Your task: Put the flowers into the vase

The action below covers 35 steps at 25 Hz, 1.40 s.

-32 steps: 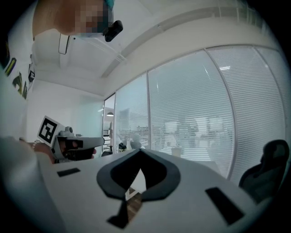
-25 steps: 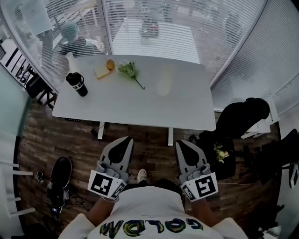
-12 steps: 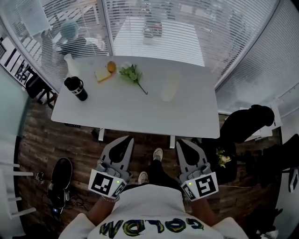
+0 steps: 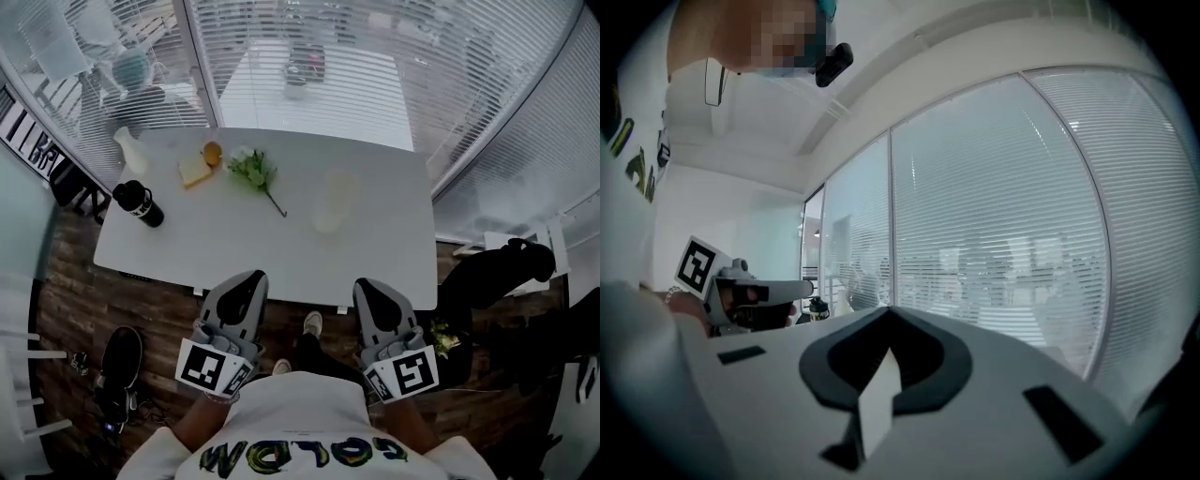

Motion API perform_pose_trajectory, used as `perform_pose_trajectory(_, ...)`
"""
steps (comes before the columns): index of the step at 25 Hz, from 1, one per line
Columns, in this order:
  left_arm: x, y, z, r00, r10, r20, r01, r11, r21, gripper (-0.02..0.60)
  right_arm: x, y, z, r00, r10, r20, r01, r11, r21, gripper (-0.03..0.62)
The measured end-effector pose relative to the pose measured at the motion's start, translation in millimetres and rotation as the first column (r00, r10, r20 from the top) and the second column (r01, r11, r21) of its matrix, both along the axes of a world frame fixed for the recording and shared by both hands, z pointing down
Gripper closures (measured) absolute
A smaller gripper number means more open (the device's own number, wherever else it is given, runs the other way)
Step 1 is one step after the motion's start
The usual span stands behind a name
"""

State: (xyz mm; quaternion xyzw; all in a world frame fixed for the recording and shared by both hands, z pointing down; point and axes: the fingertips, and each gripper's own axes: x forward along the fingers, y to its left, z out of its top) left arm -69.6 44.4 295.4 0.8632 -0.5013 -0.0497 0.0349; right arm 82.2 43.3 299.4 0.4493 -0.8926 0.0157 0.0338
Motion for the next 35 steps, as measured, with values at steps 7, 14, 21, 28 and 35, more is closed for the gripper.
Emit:
perform_pose_trajectory(7, 31, -69, -3, 1.0, -0.004, 0.009, 0.004, 1.0, -0.011, 0.568, 31, -72, -6, 1.0, -0.008, 0.009, 0.008, 1.0, 0.003, 0.585)
perform_pose_trajectory(14, 62, -123, -8, 1.0, -0.015, 0.016, 0.015, 1.0, -0.012, 0.568, 62, -130, -13, 1.0, -0.018, 0.013, 0.018, 1.0, 0.009, 0.583)
perform_pose_trajectory(21, 81, -162, -10, 0.999, -0.027, 0.024, 0.027, 1.0, 0.003, 0.568, 78, -165, -14, 0.999, -0.038, 0.012, 0.038, 0.999, 0.022, 0.585)
perform_pose_trajectory(28, 76, -183, -9, 0.999, -0.029, 0.026, 0.029, 1.0, -0.005, 0.568, 75, -184, -10, 0.999, -0.043, 0.006, 0.043, 0.999, 0.004, 0.585)
perform_pose_trajectory(35, 46, -200, -3, 1.0, -0.009, 0.025, 0.009, 1.0, -0.019, 0.568, 50, -199, -10, 1.0, -0.018, -0.009, 0.018, 1.0, 0.007, 0.585)
